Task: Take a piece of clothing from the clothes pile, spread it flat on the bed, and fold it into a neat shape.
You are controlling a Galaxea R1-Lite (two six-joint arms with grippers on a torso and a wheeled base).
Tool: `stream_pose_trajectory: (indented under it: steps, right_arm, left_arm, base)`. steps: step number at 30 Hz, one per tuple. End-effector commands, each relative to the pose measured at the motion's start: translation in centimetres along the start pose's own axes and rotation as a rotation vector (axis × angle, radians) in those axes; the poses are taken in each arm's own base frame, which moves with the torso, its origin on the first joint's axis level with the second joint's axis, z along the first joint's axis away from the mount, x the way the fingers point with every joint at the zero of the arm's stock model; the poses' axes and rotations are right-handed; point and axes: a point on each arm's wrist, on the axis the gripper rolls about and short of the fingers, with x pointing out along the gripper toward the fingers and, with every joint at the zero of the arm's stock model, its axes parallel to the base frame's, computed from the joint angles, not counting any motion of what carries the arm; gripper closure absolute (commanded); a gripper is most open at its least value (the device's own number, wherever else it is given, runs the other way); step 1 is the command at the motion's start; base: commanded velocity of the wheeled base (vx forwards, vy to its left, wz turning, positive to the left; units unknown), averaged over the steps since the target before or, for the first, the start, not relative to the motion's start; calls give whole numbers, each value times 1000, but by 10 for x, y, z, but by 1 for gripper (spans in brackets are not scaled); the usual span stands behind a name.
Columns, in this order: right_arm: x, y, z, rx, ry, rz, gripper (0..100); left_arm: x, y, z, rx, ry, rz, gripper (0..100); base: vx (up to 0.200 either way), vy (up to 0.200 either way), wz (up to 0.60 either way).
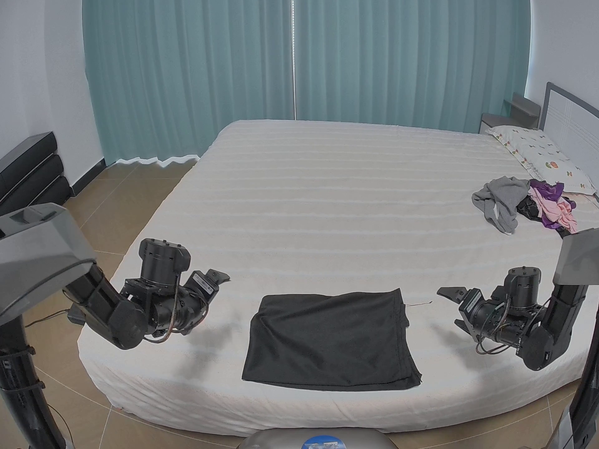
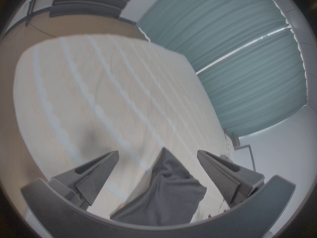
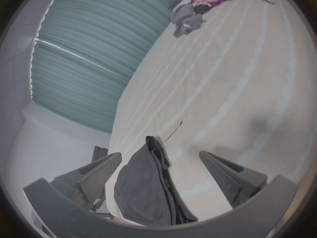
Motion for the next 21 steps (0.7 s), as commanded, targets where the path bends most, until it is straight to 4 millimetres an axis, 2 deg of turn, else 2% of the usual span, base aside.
stream_pose_trajectory:
  steps: [1,2,3,4,5,8,9,11,15,21]
  right_arm:
    - [-47,20,2,-80,-81,40,0]
    - [-54,22,2,-102,-94,44,0]
    - [-54,22,2,-102,-94,44,0]
    - [-68,26,1,-134,-124,53,0]
    - [-77,29,2,-153,-152,60,0]
    - [-100,36,3,-201,-218,87,0]
    - [-104,37,3,-212,-229,93,0]
    - [-127,40,0,-288,-275,112,0]
    - [-152,40,-5,-376,-324,132,0]
    - [-185,48,-2,-419,-480,159,0]
  left_arm:
    - [-49,-15,17,-1,-162,-60,0]
    - [-61,-18,18,11,-176,-81,0]
    - [-61,-18,18,11,-176,-81,0]
    - [-82,-21,20,41,-205,-116,0]
    - [-95,-23,22,59,-227,-137,0]
    - [-124,-27,25,95,-296,-182,0]
    - [-128,-28,25,101,-305,-186,0]
    - [-148,-28,27,133,-364,-204,0]
    - [-173,-19,23,214,-430,-194,0]
    - [-207,-5,18,309,-545,-172,0]
  base:
    - [0,0,0]
    - [0,0,0]
    - [0,0,0]
    - [0,0,0]
    - [0,0,0]
    - [0,0,0]
    - [0,0,0]
    - [0,0,0]
    - [0,0,0]
    - [0,0,0]
